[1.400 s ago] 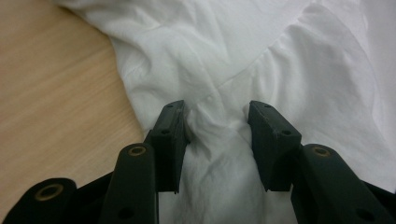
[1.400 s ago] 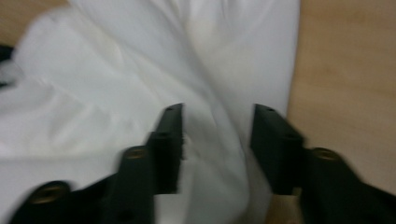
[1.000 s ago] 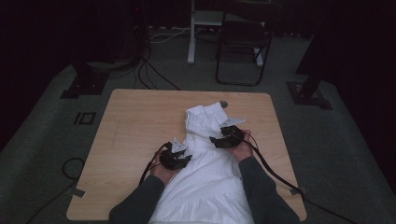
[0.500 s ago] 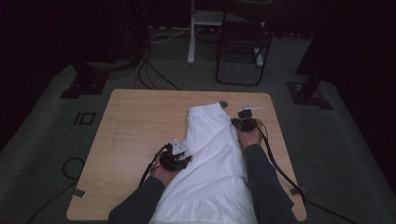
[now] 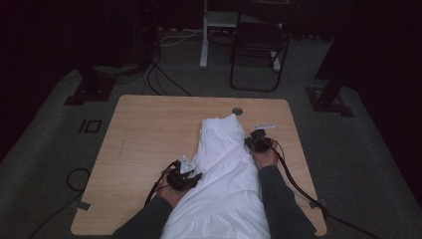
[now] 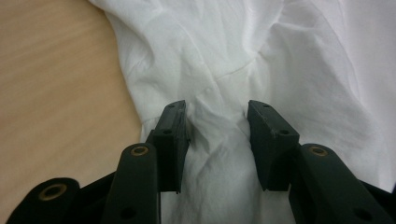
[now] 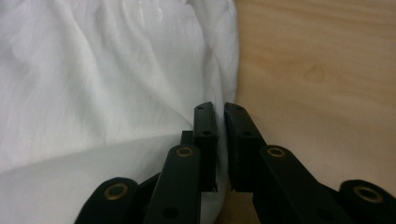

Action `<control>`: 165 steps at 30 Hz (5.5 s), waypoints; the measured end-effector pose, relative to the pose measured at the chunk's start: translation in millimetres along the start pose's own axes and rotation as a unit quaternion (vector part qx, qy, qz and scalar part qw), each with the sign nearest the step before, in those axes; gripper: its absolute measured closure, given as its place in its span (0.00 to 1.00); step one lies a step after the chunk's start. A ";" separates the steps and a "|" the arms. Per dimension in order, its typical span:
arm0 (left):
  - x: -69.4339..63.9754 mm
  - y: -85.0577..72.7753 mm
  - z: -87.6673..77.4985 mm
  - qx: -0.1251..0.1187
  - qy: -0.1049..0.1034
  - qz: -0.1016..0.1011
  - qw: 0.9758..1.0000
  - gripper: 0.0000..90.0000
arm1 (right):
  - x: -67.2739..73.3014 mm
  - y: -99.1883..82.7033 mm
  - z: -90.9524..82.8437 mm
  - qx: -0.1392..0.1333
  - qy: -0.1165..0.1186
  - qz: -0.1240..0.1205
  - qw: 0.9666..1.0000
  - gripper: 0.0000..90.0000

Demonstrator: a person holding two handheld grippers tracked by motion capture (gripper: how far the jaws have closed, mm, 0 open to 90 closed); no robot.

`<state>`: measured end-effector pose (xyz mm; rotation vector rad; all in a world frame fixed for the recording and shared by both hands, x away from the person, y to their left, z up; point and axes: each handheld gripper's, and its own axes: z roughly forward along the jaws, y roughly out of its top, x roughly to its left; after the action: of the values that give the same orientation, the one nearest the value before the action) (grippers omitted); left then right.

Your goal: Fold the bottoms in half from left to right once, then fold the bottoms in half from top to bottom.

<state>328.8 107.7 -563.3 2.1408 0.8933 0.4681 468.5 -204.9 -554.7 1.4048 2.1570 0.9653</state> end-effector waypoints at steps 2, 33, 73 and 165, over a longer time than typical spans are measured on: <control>-5.4 -6.3 -7.1 0.000 -0.003 -0.003 1.000 0.65 | 4.9 -8.4 -7.8 0.000 0.001 -0.002 1.000 0.93; 46.6 86.4 39.7 -0.002 0.014 -0.066 0.998 0.40 | 16.1 -38.1 -34.3 0.000 0.035 0.005 0.999 0.95; 48.9 72.0 79.4 0.017 0.035 -0.057 0.998 0.45 | 6.2 7.2 -3.7 -0.003 0.068 -0.004 0.998 0.15; 93.3 159.9 -41.4 -0.091 -0.031 -0.037 0.995 0.96 | 37.6 99.5 -102.7 -0.109 0.108 -0.053 0.987 0.92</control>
<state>440.9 121.0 -410.9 1.9395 0.8591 0.4263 449.8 -179.3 -410.3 1.1155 2.1723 1.3202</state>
